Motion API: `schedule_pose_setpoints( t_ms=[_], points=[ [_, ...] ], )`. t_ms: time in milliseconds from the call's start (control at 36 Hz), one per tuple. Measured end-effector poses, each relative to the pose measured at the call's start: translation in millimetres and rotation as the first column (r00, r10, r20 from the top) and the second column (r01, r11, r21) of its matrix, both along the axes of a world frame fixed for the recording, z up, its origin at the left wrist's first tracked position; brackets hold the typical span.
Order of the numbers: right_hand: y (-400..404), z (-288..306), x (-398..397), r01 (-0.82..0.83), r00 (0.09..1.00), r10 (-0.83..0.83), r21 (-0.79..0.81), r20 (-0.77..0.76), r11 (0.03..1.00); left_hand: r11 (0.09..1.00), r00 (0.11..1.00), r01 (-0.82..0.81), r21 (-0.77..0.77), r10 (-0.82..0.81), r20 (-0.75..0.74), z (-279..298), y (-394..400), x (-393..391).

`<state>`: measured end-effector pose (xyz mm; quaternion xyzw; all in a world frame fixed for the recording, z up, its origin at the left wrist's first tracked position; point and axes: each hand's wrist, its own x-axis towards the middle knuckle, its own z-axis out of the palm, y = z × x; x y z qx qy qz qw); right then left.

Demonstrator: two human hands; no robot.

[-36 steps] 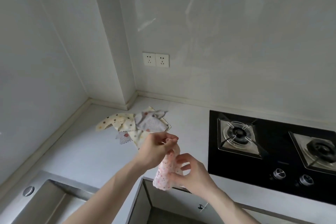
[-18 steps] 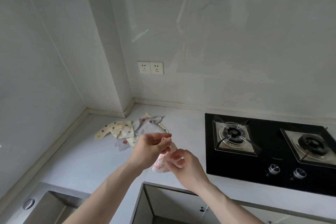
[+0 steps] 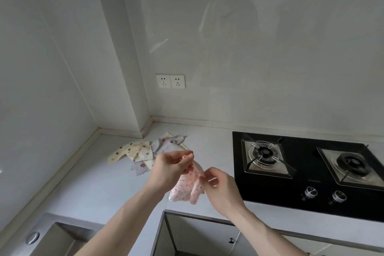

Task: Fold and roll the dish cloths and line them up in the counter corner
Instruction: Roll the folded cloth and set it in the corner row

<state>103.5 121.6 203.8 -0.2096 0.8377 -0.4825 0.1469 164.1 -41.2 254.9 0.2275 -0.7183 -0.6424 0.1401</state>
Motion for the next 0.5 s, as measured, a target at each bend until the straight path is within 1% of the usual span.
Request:
schedule_pose_setpoints(
  t_ms=[83,111,139,194,222,250,333,389,417,500],
  points=[
    [12,3,-8,-0.010,1.000,0.010,-0.043,-0.011,0.999,0.999,0.999,0.028,-0.046,-0.026,0.035,0,-7,4],
    [15,6,-11,-0.011,1.000,0.010,-0.051,-0.013,0.999,0.994,0.997,0.048,-0.101,-0.042,0.062,-1,-11,4],
    [19,8,-15,-0.009,1.000,0.008,-0.059,-0.013,0.998,0.978,0.993,0.081,-0.194,-0.062,0.099,-2,-14,5],
    [26,10,-22,-0.001,1.000,0.001,-0.095,-0.006,0.995,0.886,0.978,0.175,-0.430,-0.107,0.178,-4,-21,7],
    [29,12,-25,-0.001,1.000,0.001,-0.115,0.006,0.993,0.832,0.970,0.217,-0.511,-0.124,0.210,-5,-24,7],
    [31,13,-29,-0.004,1.000,0.005,-0.120,0.011,0.993,0.791,0.961,0.255,-0.556,-0.141,0.240,-7,-26,7],
    [34,14,-37,-0.042,0.999,0.041,-0.050,-0.019,0.998,0.699,0.935,0.337,-0.631,-0.167,0.314,-15,-27,5],
    [35,12,-40,-0.064,0.997,0.064,0.016,-0.041,0.998,0.623,0.928,0.366,-0.692,-0.185,0.323,-25,-28,2],
    [36,10,-41,-0.072,0.996,0.074,0.047,-0.051,0.996,0.601,0.926,0.373,-0.707,-0.193,0.324,-30,-27,2],
    [41,1,-44,-0.116,0.992,0.120,0.091,-0.036,0.989,0.611,0.939,0.341,-0.714,-0.182,0.292,-44,-26,-1]
  ],
)
